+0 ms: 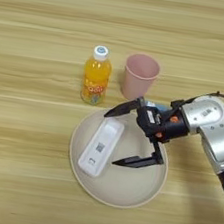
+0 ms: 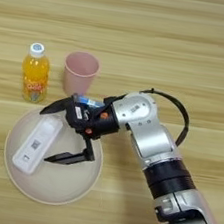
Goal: Move the objects on the table
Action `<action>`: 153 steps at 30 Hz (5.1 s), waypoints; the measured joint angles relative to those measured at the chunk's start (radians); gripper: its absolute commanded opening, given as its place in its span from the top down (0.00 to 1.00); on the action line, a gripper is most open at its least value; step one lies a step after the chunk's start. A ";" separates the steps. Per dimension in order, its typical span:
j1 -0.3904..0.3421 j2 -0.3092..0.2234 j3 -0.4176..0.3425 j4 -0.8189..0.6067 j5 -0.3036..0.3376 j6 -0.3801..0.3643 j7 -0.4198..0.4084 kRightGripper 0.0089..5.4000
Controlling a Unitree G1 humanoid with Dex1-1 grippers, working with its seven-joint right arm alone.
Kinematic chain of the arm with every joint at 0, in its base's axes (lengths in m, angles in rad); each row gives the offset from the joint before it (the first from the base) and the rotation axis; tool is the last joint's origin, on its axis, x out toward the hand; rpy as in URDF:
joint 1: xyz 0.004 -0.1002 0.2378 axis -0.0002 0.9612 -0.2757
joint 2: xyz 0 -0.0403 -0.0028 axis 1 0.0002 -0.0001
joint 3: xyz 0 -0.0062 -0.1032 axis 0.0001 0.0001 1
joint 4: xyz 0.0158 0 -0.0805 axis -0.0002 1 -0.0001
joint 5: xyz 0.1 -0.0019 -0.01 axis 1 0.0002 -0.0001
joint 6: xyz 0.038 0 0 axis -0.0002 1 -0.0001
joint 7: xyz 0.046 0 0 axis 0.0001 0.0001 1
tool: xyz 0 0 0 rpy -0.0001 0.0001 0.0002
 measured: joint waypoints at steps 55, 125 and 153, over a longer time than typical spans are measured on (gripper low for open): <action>-0.165 0.110 0.206 0.191 -0.283 -0.119 -0.084 0.04; -0.059 -0.178 -0.110 -0.107 -0.014 0.119 0.016 0.46; -0.368 -0.236 -0.223 1.014 -0.282 -0.146 -0.466 0.46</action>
